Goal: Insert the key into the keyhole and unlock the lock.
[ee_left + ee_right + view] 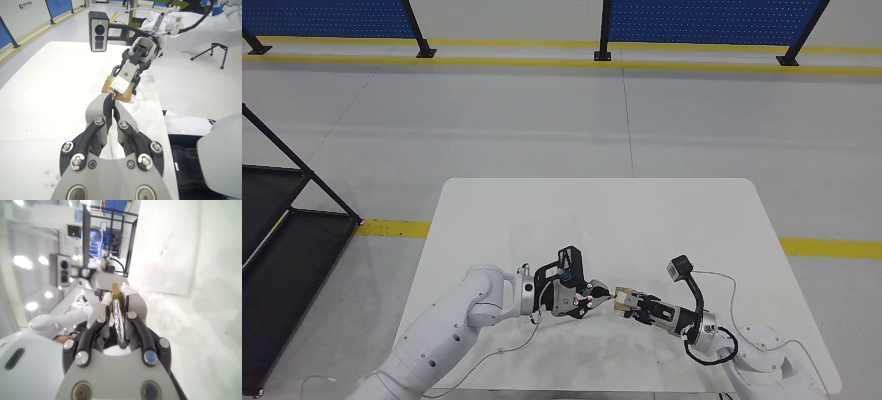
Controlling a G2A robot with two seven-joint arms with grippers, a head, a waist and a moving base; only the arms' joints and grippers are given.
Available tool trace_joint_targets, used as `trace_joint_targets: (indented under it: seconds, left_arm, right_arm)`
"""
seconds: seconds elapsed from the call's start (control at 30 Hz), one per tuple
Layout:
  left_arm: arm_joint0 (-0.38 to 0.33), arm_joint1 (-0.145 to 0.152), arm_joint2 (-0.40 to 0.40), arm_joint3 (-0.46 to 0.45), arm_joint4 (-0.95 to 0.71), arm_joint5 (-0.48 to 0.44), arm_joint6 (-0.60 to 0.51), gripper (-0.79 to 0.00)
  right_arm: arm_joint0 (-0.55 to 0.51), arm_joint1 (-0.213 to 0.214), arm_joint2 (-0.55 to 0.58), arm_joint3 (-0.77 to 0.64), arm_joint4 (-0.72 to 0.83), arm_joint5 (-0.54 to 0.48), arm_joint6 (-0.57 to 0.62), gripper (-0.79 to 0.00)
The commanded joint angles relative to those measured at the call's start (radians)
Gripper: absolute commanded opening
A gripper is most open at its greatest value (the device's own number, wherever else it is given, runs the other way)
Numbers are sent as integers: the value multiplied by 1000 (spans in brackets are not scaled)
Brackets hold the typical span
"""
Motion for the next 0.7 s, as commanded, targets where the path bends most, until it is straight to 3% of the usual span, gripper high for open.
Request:
trace_joint_targets:
  seconds: [0.0,0.3,0.33,0.37,0.4,0.53,0.67]
  left_arm:
    - [6,1,-2,-5,27,6,19,-785]
    - [17,5,-4,-8,75,-1,72,-785]
    - [17,5,-4,-6,72,-5,73,-646]
    - [17,5,-3,-3,68,-8,72,-237]
    - [16,6,-3,0,65,-10,69,0]
    - [34,13,-31,-8,48,-18,75,0]
    - [89,31,-109,-43,31,-19,94,0]
  right_arm:
    - [0,0,0,0,0,0,0,-785]
    - [0,0,0,0,0,0,0,-785]
    - [0,0,0,0,0,0,0,-785]
    - [0,0,0,0,0,0,0,-785]
    - [0,0,0,0,0,0,0,-785]
    - [0,0,0,0,0,0,0,-785]
    - [0,0,0,0,0,0,0,-785]
